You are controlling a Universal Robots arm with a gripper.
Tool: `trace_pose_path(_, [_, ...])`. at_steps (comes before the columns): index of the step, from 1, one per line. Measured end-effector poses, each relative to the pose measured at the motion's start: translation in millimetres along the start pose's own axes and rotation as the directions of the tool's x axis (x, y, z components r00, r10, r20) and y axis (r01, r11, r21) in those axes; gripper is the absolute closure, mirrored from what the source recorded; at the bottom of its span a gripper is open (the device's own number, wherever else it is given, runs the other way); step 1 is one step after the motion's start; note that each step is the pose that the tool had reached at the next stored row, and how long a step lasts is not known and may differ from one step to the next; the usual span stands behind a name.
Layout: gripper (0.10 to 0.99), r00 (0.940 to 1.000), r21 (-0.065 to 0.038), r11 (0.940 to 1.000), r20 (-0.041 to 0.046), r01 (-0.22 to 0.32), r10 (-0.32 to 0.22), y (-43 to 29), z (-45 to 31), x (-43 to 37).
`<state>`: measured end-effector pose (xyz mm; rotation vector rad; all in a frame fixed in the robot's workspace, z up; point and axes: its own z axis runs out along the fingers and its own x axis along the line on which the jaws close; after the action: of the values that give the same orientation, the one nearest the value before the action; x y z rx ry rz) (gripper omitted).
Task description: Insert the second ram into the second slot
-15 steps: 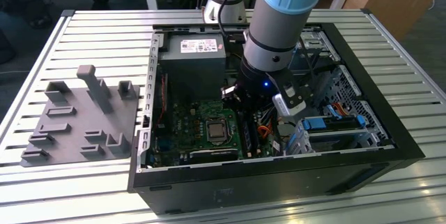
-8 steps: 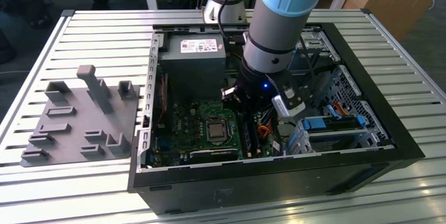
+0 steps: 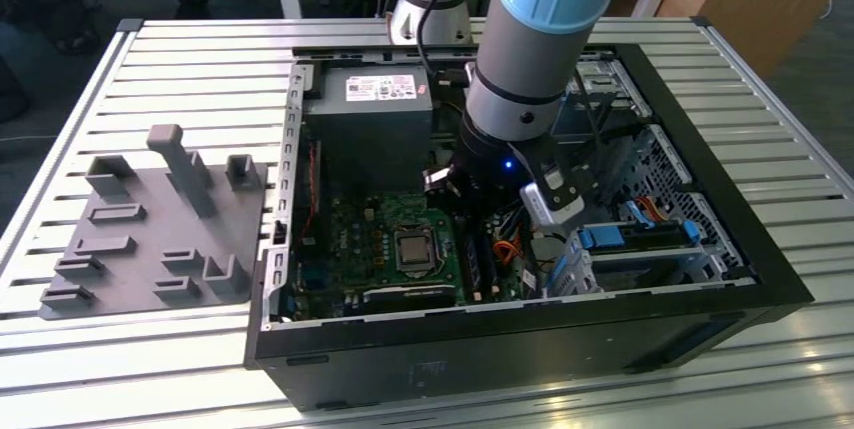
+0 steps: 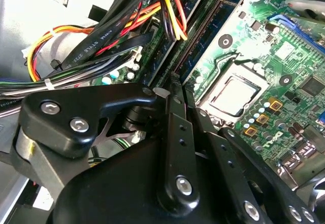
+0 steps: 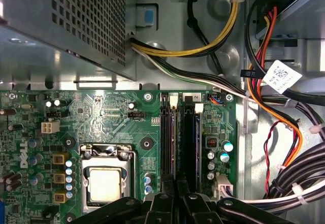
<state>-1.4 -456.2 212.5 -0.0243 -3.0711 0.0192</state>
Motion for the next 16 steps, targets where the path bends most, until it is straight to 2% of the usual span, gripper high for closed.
trace_pose_path(2, [0.937, 1.0000, 0.000, 1.0000, 0.0001, 0.000, 0.000, 0.0, 0.1, 0.0])
trace_pose_path(3, [0.875, 1.0000, 0.000, 1.0000, 0.0000, 0.000, 0.000, 0.0, 0.1, 0.0])
trace_pose_path(6, [0.875, 1.0000, 0.000, 1.0000, 0.0001, 0.000, 0.000, 0.0, -0.9, 0.1])
trace_pose_path(12, [0.875, 1.0000, 0.000, 1.0000, 0.0000, 0.000, 0.000, -0.2, -16.8, 1.2])
trace_pose_path(13, [0.875, 1.0000, 0.000, 1.0000, 0.0001, 0.000, 0.000, -0.3, -22.8, 1.6])
trace_pose_path(16, [0.875, 1.0000, 0.000, 1.0000, 0.0001, 0.000, 0.000, -0.3, -23.1, 1.6])
